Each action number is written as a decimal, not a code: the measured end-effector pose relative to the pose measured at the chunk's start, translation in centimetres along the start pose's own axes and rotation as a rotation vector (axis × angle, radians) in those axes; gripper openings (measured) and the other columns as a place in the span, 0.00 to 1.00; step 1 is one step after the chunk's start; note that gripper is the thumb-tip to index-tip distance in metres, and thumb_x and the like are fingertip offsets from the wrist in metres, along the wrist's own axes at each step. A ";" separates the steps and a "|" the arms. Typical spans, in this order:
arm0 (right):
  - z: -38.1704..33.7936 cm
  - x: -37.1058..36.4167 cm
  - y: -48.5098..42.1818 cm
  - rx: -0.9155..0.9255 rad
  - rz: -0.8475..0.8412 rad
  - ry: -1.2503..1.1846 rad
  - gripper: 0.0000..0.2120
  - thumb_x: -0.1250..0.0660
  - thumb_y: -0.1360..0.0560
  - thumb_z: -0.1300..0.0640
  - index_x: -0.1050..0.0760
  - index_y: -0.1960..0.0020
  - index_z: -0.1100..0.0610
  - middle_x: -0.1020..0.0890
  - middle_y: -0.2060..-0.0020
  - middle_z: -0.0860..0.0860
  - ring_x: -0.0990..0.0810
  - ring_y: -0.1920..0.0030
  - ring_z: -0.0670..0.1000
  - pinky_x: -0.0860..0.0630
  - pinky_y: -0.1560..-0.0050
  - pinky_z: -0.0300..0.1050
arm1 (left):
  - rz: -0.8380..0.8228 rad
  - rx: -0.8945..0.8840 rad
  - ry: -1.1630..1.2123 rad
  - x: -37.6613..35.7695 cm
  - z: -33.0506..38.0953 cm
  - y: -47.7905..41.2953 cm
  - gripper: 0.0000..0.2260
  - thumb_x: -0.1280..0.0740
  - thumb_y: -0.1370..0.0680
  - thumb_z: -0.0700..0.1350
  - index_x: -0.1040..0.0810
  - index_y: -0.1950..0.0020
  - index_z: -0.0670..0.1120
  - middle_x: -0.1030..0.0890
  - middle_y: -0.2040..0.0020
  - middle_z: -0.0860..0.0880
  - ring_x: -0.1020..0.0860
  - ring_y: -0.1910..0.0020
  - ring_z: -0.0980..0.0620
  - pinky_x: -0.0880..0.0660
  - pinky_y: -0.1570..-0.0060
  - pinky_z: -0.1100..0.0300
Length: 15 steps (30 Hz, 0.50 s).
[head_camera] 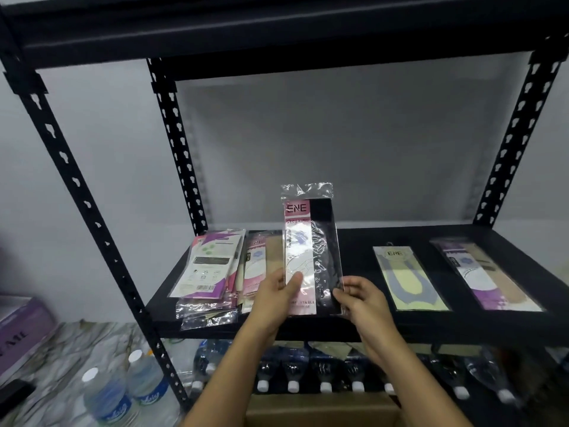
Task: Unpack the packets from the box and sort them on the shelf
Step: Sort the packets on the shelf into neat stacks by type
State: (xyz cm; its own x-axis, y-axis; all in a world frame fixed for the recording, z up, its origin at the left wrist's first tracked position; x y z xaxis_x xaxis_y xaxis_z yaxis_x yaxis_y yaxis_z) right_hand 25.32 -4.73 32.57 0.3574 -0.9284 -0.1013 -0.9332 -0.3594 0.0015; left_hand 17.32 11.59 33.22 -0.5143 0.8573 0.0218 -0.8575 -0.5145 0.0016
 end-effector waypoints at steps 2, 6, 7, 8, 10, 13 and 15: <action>0.1 0.7 0.3 0.013 0.009 0.036 0.08 0.29 0.28 0.63 0.23 0.50 0.54 0.20 0.56 0.54 0.19 0.54 0.53 0.22 0.54 0.44 | 0.006 0.021 -0.031 -0.7 -0.6 -0.1 0.16 0.34 0.21 0.52 0.24 0.36 0.47 0.17 0.43 0.51 0.19 0.44 0.52 0.22 0.42 0.53; 0.3 2.6 0.0 0.035 0.067 0.123 0.09 0.28 0.29 0.62 0.24 0.50 0.55 0.20 0.55 0.53 0.20 0.55 0.49 0.25 0.56 0.38 | 0.093 0.004 -0.154 -1.8 -0.7 -1.1 0.13 0.34 0.21 0.50 0.25 0.39 0.46 0.17 0.47 0.49 0.18 0.50 0.52 0.21 0.52 0.57; 0.3 3.2 -0.3 0.040 0.089 0.159 0.09 0.28 0.29 0.62 0.24 0.50 0.55 0.20 0.56 0.51 0.21 0.56 0.47 0.27 0.58 0.36 | 0.129 -0.016 -0.176 -2.1 -0.4 -1.2 0.14 0.33 0.21 0.50 0.27 0.39 0.46 0.18 0.48 0.49 0.19 0.52 0.52 0.21 0.54 0.57; 0.2 3.7 -0.6 0.045 0.116 0.191 0.10 0.28 0.28 0.61 0.24 0.48 0.56 0.20 0.57 0.50 0.21 0.57 0.45 0.28 0.60 0.34 | 0.164 -0.029 -0.206 -2.2 -0.3 -1.4 0.15 0.32 0.22 0.49 0.29 0.39 0.47 0.19 0.50 0.49 0.19 0.53 0.52 0.22 0.56 0.58; 0.3 4.7 -1.4 0.049 0.170 0.267 0.13 0.28 0.28 0.60 0.24 0.45 0.59 0.21 0.58 0.49 0.22 0.57 0.46 0.28 0.58 0.35 | 0.181 -0.039 -0.262 -3.0 -0.3 -2.0 0.17 0.30 0.24 0.49 0.30 0.39 0.48 0.21 0.53 0.50 0.20 0.56 0.53 0.23 0.58 0.59; 0.5 5.7 -2.9 0.042 0.214 0.400 0.16 0.29 0.27 0.59 0.26 0.41 0.62 0.22 0.60 0.49 0.23 0.59 0.47 0.29 0.57 0.38 | 0.097 -0.003 -0.308 -5.0 -1.2 -2.9 0.19 0.27 0.26 0.48 0.29 0.39 0.47 0.21 0.51 0.50 0.21 0.56 0.55 0.24 0.57 0.62; 0.4 5.8 -3.7 0.051 0.223 0.483 0.17 0.31 0.26 0.58 0.26 0.39 0.63 0.20 0.58 0.50 0.23 0.58 0.49 0.28 0.56 0.39 | 0.073 0.015 -0.377 -5.6 -1.8 -3.2 0.20 0.27 0.26 0.47 0.29 0.37 0.47 0.22 0.48 0.51 0.22 0.53 0.56 0.27 0.54 0.64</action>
State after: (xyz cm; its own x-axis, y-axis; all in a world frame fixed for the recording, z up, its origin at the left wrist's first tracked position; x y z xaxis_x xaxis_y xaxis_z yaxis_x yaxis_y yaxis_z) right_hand 30.83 -8.74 31.57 0.1153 -0.9237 0.3653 -0.9849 -0.1540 -0.0786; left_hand 22.94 8.42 31.24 -0.5308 0.7533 0.3885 -0.8173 -0.5762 0.0006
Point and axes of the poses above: each hand's wrist, its own y-axis away from the middle knuckle, its own x-axis out of the back of the hand, z = x × y, the point moved 10 cm from there along -y, towards the middle knuckle
